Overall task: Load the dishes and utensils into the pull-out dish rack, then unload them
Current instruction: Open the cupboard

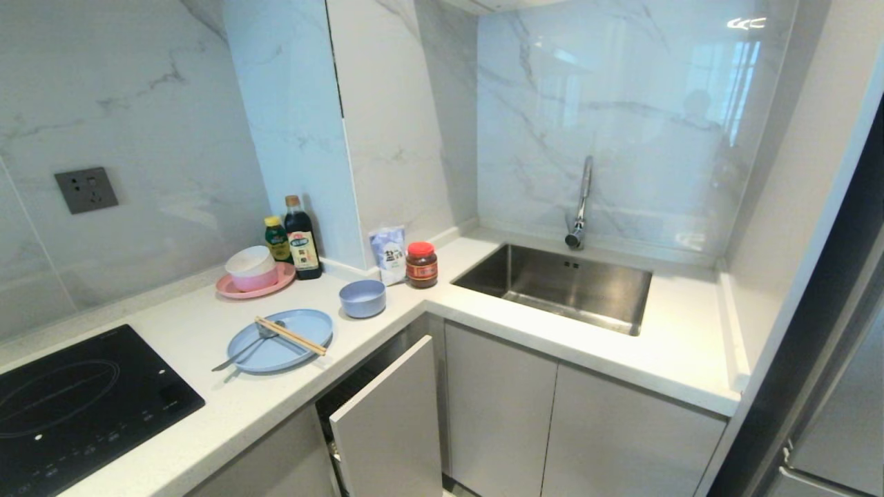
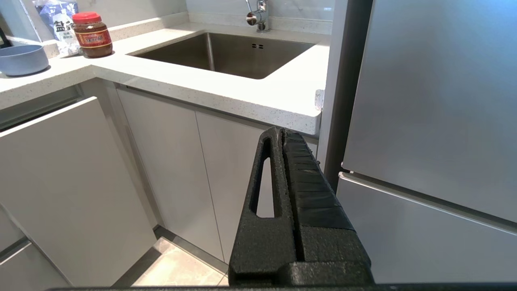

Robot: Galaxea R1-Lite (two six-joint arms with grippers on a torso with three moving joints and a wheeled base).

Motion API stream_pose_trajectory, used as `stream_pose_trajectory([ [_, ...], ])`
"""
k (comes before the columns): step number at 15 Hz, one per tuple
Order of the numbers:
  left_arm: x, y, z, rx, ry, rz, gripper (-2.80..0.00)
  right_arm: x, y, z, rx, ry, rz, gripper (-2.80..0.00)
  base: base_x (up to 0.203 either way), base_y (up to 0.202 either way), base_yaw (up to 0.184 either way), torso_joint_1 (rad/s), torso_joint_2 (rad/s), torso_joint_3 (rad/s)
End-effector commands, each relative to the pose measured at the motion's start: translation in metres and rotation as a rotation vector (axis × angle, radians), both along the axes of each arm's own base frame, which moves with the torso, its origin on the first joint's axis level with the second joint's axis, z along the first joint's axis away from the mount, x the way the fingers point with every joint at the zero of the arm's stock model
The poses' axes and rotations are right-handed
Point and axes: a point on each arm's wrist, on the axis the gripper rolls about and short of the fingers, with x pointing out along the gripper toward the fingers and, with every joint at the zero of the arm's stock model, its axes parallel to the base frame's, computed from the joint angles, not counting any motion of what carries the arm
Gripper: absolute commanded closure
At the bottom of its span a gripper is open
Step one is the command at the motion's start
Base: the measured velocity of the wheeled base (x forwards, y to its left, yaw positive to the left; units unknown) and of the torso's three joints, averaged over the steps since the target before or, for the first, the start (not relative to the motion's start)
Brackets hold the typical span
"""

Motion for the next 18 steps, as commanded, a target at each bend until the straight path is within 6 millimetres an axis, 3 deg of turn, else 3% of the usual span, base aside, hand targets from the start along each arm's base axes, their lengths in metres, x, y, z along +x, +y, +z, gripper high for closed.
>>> stream_pose_trajectory([
  [1, 0.002, 0.0, -0.0072, -0.001, 0.025, 0.001, 0.0, -0.0002, 0.0, -0.0005, 0.0, -0.003, 0.0, 0.0, 0.0, 0.0, 0.0, 0.0, 0.0, 0.0],
  [7, 0.002, 0.0, -0.0072, -0.001, 0.025, 0.001, 0.0, -0.0001, 0.0, -0.0006, 0.001, 0.0, 0.0, 0.0, 0.0, 0.0, 0.0, -0.07, 0.15, 0.071],
  [18, 0.002, 0.0, -0.0072, -0.001, 0.025, 0.001, 0.0, -0.0001, 0.0, -0.0005, 0.001, -0.001, 0.0, 0.0, 0.0, 0.0, 0.0, -0.265, 0.53, 0.266],
])
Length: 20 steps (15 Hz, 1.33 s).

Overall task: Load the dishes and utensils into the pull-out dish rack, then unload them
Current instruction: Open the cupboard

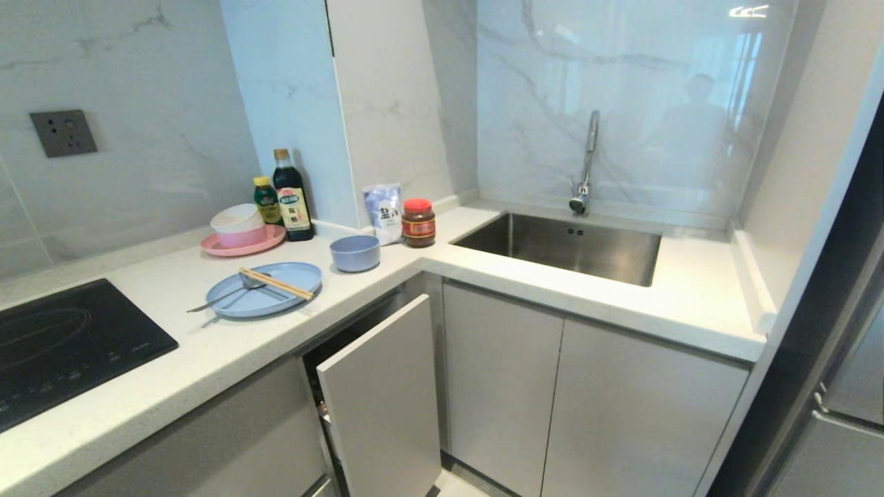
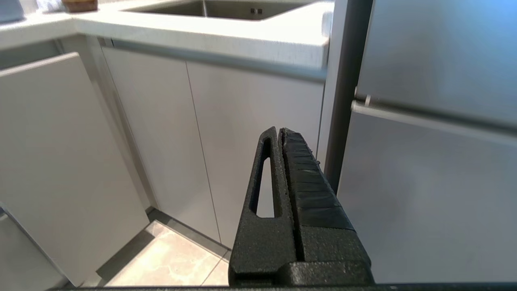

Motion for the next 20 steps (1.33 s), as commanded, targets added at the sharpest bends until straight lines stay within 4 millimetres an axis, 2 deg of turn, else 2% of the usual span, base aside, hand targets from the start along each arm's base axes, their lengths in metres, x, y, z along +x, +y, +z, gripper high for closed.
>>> stream_pose_trajectory([
  [1, 0.002, 0.0, -0.0072, -0.001, 0.025, 0.0, 0.0, -0.0001, 0.0, -0.0004, 0.0, -0.002, 0.0, 0.0, 0.0, 0.0, 0.0, -0.253, 0.52, 0.257],
  [8, 0.002, 0.0, -0.0072, -0.001, 0.025, 0.0, 0.0, -0.0002, 0.0, -0.0004, 0.0, -0.003, 0.0, 0.0, 0.0, 0.0, 0.0, -0.233, 0.47, 0.229],
  [20, 0.002, 0.0, -0.0072, 0.004, 0.025, -0.001, 0.0, -0.0001, 0.0, -0.0004, 0.0, -0.002, 0.0, 0.0, 0.0, 0.0, 0.0, -0.014, 0.03, 0.015],
])
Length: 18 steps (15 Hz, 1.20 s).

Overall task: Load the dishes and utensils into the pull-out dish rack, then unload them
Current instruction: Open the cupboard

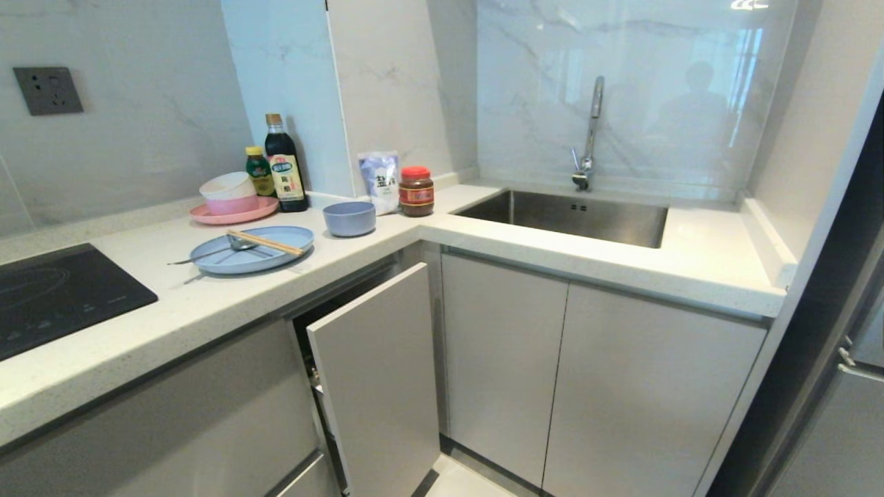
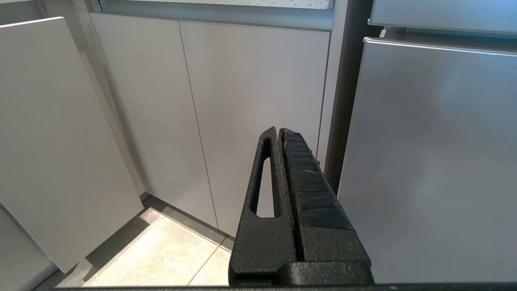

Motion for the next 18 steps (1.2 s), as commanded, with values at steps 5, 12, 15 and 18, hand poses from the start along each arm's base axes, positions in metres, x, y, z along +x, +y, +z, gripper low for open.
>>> stream_pose_trajectory([
  [5, -0.013, 0.0, 0.036, 0.006, -0.106, 0.001, 0.0, 0.0, 0.0, -0.001, 0.0, -0.001, 0.0, 0.0, 0.0, 0.0, 0.0, 0.0, 0.01, 0.001],
  [12, -0.039, 0.0, 0.192, 0.1, -0.203, 0.02, 0.0, 0.0, 0.0, 0.0, 0.0, -0.002, 0.0, 0.0, 0.0, 0.0, 0.0, 0.0, 0.0, 0.0],
  [15, -0.011, 0.0, 0.27, 0.12, -0.227, 0.018, 0.0, 0.0, 0.0, 0.0, -0.001, -0.002, 0.0, 0.0, 0.0, 0.0, 0.0, 0.0, 0.0, 0.0],
  [18, 0.044, 0.0, 0.314, 0.113, -0.196, 0.006, 0.0, 0.0, 0.0, 0.0, 0.0, -0.002, 0.0, 0.0, 0.0, 0.0, 0.0, 0.0, 0.0, 0.0],
])
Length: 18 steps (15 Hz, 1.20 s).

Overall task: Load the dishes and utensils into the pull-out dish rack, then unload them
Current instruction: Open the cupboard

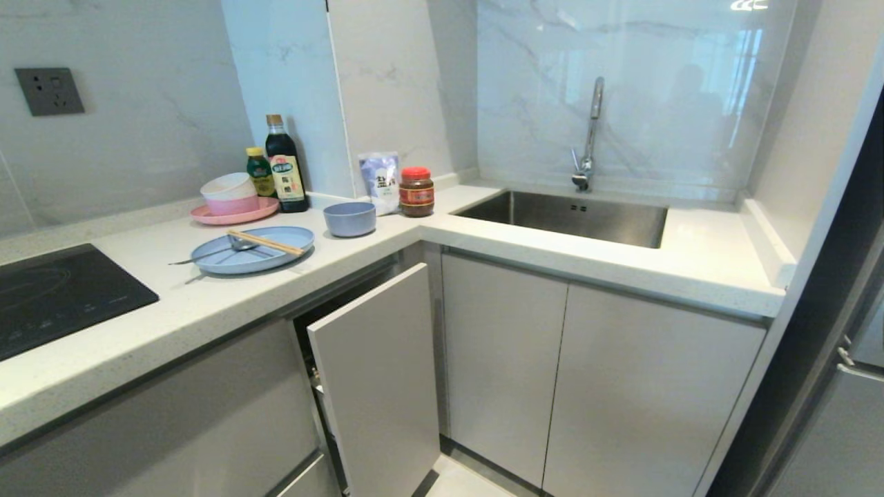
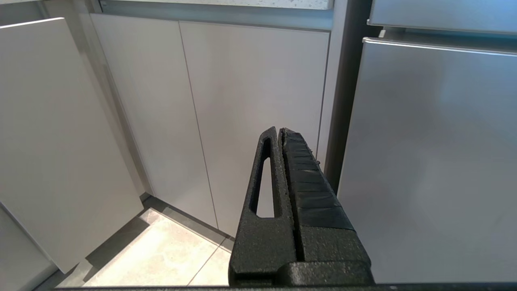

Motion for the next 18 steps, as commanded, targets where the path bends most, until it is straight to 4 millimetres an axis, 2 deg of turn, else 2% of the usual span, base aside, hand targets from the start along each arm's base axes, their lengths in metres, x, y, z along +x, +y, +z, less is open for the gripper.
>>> stream_pose_trajectory([
  [1, 0.085, -0.001, 0.028, -0.007, 0.117, -0.017, 0.0, 0.0, 0.0, -0.001, 0.001, 0.0, 0.0, 0.0, 0.0, 0.0, 0.0, 0.0, 0.0, 0.0],
  [3, 0.131, -0.004, 0.031, -0.024, 0.156, -0.036, 0.0, 0.0, 0.0, -0.001, 0.0, -0.001, 0.0, 0.0, 0.0, 0.0, 0.0, 0.0, 0.0, 0.0],
  [5, 0.178, -0.006, 0.026, -0.05, 0.229, -0.046, 0.0, 0.0, 0.0, 0.0, 0.0, -0.002, 0.0, 0.0, 0.0, 0.0, 0.0, 0.0, 0.0, 0.0],
  [6, 0.203, -0.008, 0.02, -0.06, 0.278, -0.05, 0.0, 0.0, 0.0, 0.0, 0.0, -0.003, 0.0, 0.0, 0.0, 0.0, 0.0, 0.0, 0.0, 0.0],
  [9, 0.26, -0.02, -0.002, -0.047, 0.417, -0.092, 0.0, 0.0, 0.0, 0.0, -0.001, -0.001, 0.0, 0.0, 0.0, 0.0, 0.0, 0.0, 0.0, 0.0],
  [13, 0.305, -0.046, -0.022, -0.008, 0.623, -0.155, 0.0, 0.0, 0.0, 0.0, 0.0, -0.001, 0.0, 0.0, 0.0, 0.0, 0.0, 0.0, 0.0, 0.0],
  [18, 0.346, -0.069, -0.061, 0.036, 0.82, -0.159, 0.0, 0.0, 0.0, 0.0, 0.0, -0.001, 0.0, 0.0, 0.0, 0.0, 0.0, 0.0, 0.0, 0.0],
])
